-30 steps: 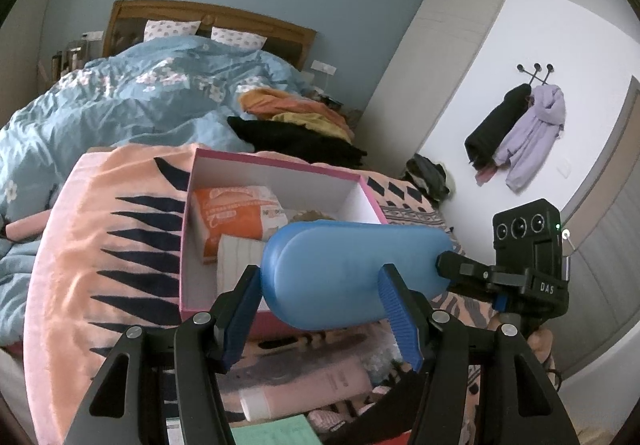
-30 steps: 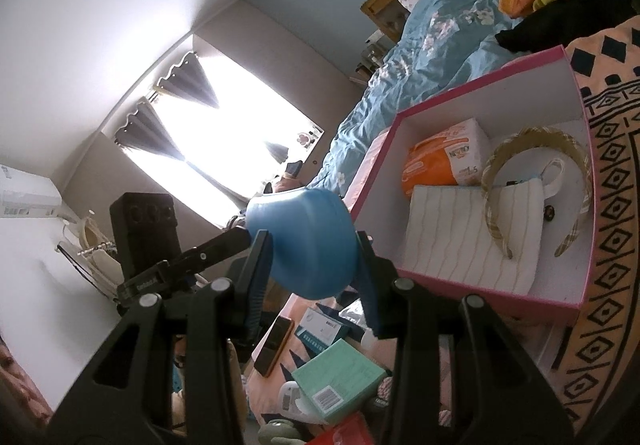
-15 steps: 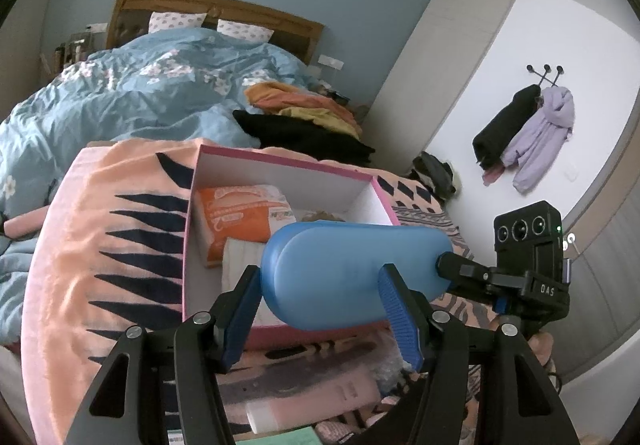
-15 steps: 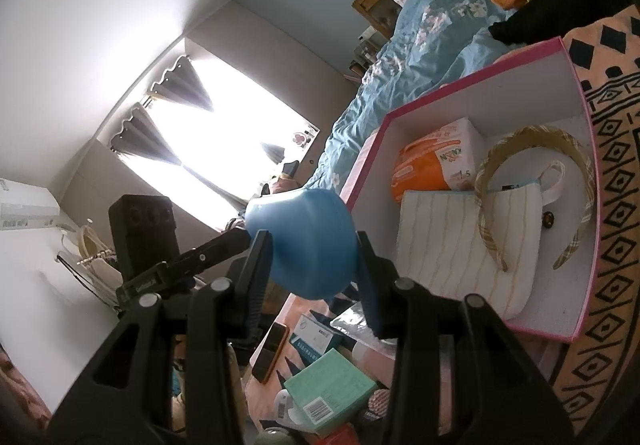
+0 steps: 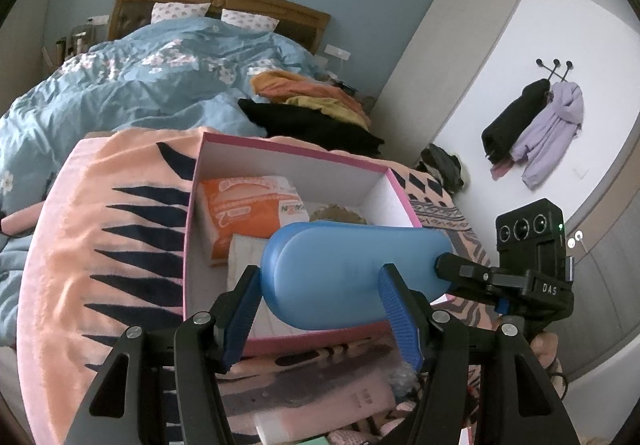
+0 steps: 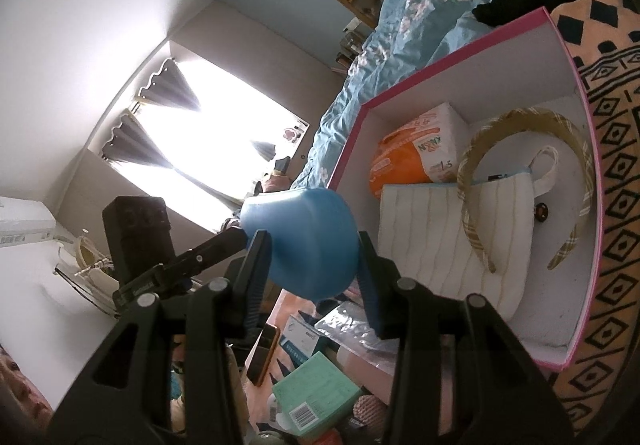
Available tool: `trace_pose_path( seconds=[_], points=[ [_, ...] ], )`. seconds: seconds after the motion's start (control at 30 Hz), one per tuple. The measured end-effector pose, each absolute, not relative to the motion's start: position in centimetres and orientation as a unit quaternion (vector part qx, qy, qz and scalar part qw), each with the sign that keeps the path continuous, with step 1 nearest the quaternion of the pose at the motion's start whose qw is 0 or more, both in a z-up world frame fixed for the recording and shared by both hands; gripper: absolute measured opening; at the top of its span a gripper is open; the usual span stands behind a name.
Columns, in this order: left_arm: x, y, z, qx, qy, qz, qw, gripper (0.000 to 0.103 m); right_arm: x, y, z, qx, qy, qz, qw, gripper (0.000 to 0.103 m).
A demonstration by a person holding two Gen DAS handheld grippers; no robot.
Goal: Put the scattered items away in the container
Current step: 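Carry the blue case above the pink box with the right gripper, then lower the blue glasses case into the pink box and open the right gripper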
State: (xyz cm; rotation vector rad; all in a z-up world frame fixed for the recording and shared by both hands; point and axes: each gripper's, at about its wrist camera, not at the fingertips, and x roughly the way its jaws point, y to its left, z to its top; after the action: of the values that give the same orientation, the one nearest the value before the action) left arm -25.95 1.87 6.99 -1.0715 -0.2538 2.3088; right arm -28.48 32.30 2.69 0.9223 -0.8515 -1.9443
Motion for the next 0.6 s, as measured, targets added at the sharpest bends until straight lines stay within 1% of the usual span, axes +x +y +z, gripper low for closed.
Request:
trace_pose_path(
  seconds=[0.6],
  points=[
    [-28.0,1.6,5.1,-0.422,-0.098,0.857,0.28,0.061,-30.0,31.6,1.0,0.386,-0.338,-0.768,0.383,0.045]
  ],
)
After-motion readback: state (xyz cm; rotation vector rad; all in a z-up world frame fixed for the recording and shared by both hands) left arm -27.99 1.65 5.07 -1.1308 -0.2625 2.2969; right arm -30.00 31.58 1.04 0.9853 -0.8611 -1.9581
